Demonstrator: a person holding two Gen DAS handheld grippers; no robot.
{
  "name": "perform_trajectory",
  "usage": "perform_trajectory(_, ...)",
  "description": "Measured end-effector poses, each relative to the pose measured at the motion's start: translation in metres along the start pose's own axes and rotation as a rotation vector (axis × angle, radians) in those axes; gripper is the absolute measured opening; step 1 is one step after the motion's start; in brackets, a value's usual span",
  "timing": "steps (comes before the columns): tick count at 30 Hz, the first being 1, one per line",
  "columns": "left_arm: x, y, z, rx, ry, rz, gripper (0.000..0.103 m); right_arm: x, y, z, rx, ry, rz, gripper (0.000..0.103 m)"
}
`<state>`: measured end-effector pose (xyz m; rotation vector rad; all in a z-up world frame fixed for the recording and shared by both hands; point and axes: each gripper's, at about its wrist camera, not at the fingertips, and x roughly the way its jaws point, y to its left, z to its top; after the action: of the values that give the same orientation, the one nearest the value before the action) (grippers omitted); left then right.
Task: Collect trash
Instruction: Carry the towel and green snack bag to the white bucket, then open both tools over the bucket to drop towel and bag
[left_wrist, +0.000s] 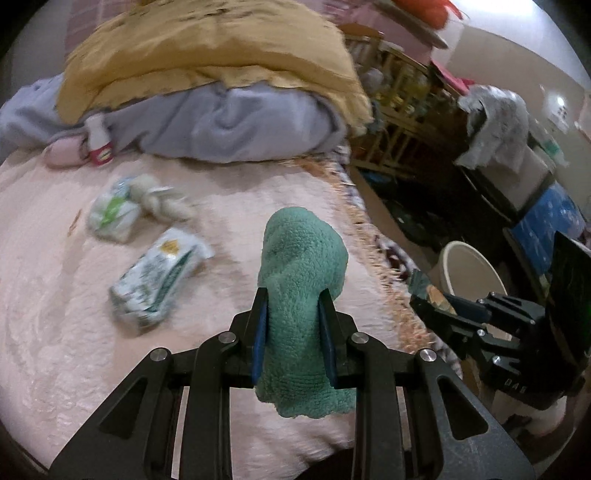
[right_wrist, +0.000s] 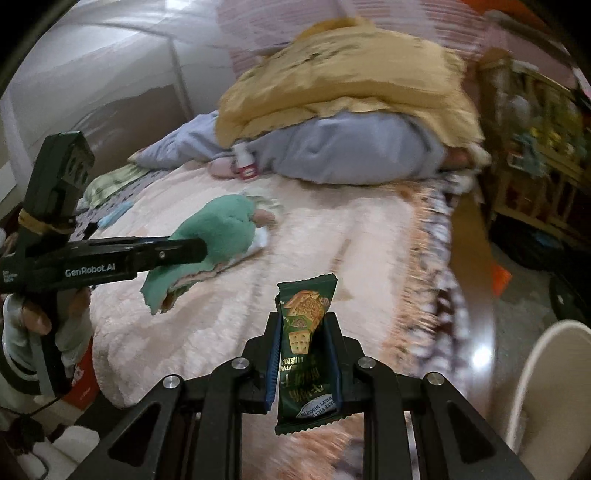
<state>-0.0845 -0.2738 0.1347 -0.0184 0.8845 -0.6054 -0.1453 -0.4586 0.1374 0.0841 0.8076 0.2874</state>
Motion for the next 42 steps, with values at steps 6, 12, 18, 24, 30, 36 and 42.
perform_trajectory(6,0.015,-0.047,0.013,0.085,0.006,-0.036,0.023,-0.034,-0.042,-0.015,0.068,-0.025,-0.080,0.021)
perform_trajectory(12,0.028,-0.089,0.020,0.151,0.016,-0.082,0.023,-0.067,-0.078,-0.032,0.134,-0.049,-0.162,0.021)
perform_trajectory(18,0.048,-0.134,0.024,0.208,0.053,-0.136,0.023,-0.099,-0.116,-0.052,0.216,-0.067,-0.255,0.021)
perform_trajectory(24,0.067,-0.181,0.021,0.266,0.092,-0.195,0.023,-0.118,-0.150,-0.074,0.292,-0.062,-0.330,0.021)
perform_trajectory(30,0.086,-0.220,0.013,0.304,0.128,-0.233,0.023,-0.126,-0.172,-0.088,0.335,-0.049,-0.374,0.021)
perform_trajectory(36,0.098,-0.243,0.009,0.322,0.146,-0.248,0.023,-0.131,-0.184,-0.094,0.365,-0.051,-0.395,0.021)
perform_trajectory(42,0.111,-0.256,0.007,0.311,0.159,-0.284,0.023,-0.133,-0.195,-0.098,0.392,-0.056,-0.415,0.021)
